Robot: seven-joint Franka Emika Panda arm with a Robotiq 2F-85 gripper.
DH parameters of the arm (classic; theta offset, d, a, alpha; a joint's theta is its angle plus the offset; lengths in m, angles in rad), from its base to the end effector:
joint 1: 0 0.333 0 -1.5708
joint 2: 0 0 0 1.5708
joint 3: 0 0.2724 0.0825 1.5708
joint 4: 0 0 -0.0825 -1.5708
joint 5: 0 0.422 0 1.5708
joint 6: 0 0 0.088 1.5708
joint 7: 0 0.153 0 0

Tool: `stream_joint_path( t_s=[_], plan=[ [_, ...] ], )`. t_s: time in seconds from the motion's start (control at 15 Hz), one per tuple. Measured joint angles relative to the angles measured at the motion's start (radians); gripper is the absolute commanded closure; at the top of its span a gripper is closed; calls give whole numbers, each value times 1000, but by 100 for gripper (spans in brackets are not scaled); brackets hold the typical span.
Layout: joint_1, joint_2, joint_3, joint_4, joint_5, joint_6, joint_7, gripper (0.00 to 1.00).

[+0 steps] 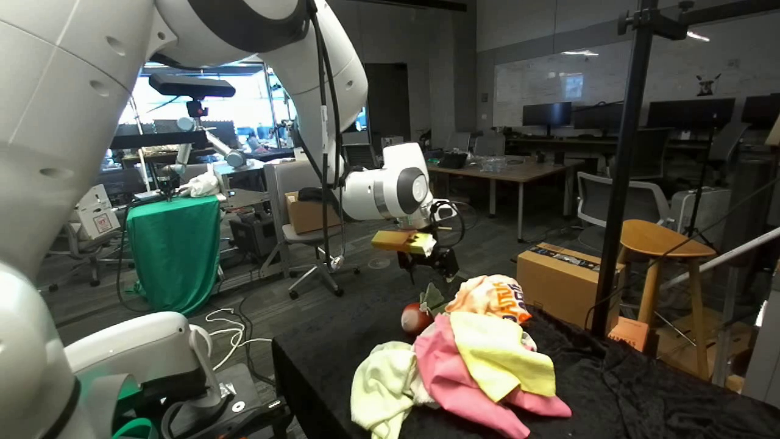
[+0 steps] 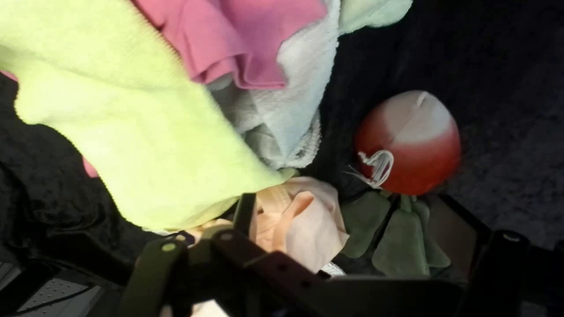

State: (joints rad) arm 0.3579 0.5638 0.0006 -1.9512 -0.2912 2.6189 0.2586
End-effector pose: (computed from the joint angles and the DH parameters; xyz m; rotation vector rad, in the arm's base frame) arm 0.5927 0.2221 0.0827 2.9700 0.5175 0.2206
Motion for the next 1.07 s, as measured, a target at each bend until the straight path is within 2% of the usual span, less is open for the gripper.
stream_joint_path(
  t_s=[0.33,1.07],
  plan=[
    [85,66,-32,3,-58,61,74,0],
    [95,237,-24,131,-30,58,77,0]
  ],
)
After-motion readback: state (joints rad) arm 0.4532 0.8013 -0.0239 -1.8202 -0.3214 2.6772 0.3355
